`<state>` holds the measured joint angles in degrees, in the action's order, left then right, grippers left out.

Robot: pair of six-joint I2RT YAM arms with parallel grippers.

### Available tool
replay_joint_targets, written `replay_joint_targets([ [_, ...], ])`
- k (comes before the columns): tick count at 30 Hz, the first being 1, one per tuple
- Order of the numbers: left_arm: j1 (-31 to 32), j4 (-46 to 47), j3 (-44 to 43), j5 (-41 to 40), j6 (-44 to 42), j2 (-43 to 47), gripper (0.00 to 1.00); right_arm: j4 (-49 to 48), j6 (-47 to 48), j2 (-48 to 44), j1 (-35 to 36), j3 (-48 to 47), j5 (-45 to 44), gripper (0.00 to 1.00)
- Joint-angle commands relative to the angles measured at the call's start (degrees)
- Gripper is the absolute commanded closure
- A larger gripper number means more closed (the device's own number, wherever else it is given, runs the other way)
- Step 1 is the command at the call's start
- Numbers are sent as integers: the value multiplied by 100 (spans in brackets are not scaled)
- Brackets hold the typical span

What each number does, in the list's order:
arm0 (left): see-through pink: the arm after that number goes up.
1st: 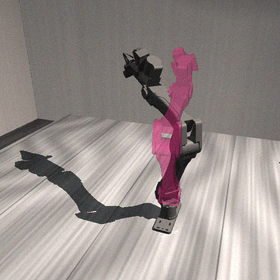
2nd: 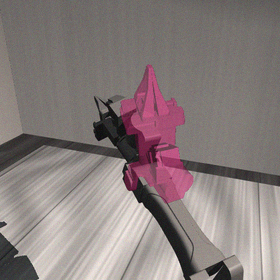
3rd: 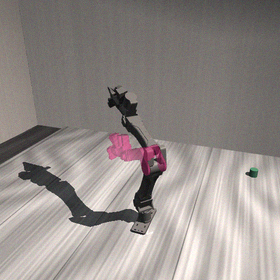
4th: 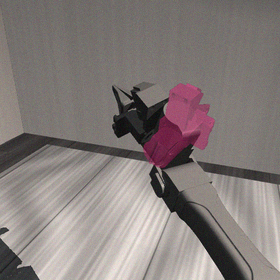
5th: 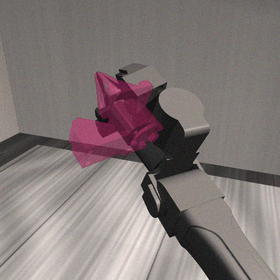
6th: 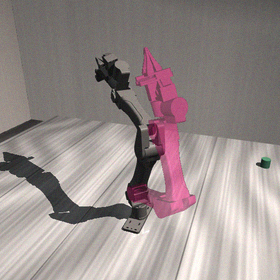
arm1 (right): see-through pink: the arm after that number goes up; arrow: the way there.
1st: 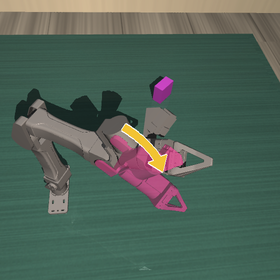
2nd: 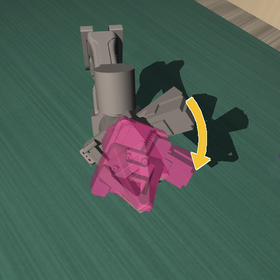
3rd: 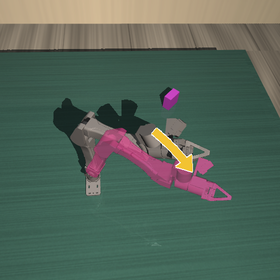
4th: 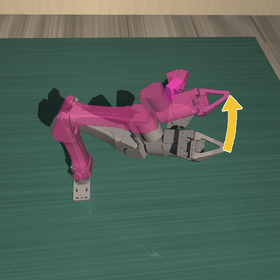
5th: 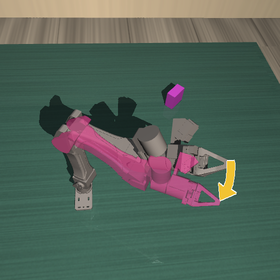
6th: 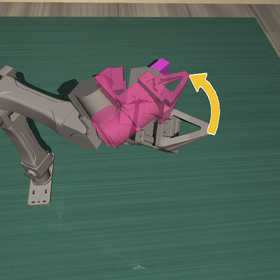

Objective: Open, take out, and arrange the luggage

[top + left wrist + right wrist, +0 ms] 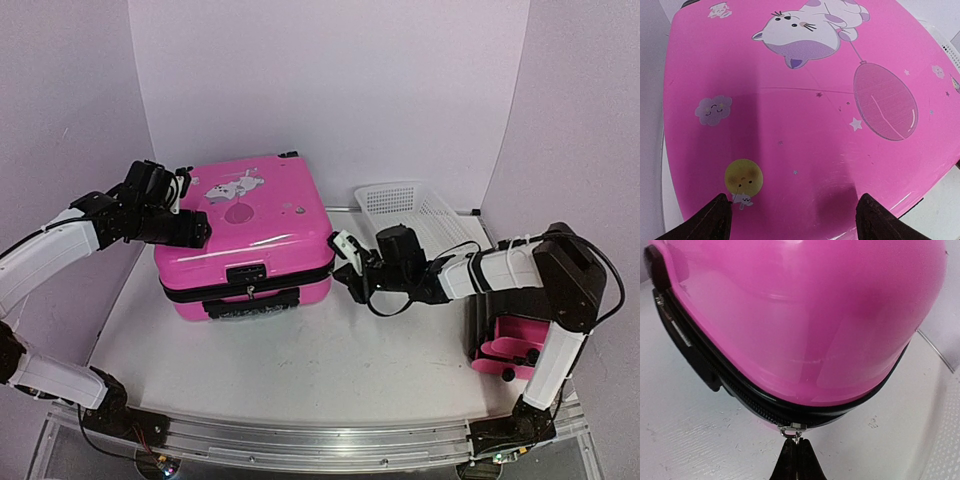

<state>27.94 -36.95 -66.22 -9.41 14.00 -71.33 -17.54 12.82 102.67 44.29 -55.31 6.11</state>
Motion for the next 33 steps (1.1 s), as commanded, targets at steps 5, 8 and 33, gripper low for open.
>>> replay_joint_targets([
  [5,-79,-1090,367,-43,364,-222,14,1056,711,-15,-1199,-439,2455,100],
  [8,-88,-1102,346,-23,391,-264,14,1153,1093,164,-1338,-620,2585,100],
  [33,1800,-1418,-3985,785,-991,-2593,15,376,1022,684,47,-1273,3579,100],
])
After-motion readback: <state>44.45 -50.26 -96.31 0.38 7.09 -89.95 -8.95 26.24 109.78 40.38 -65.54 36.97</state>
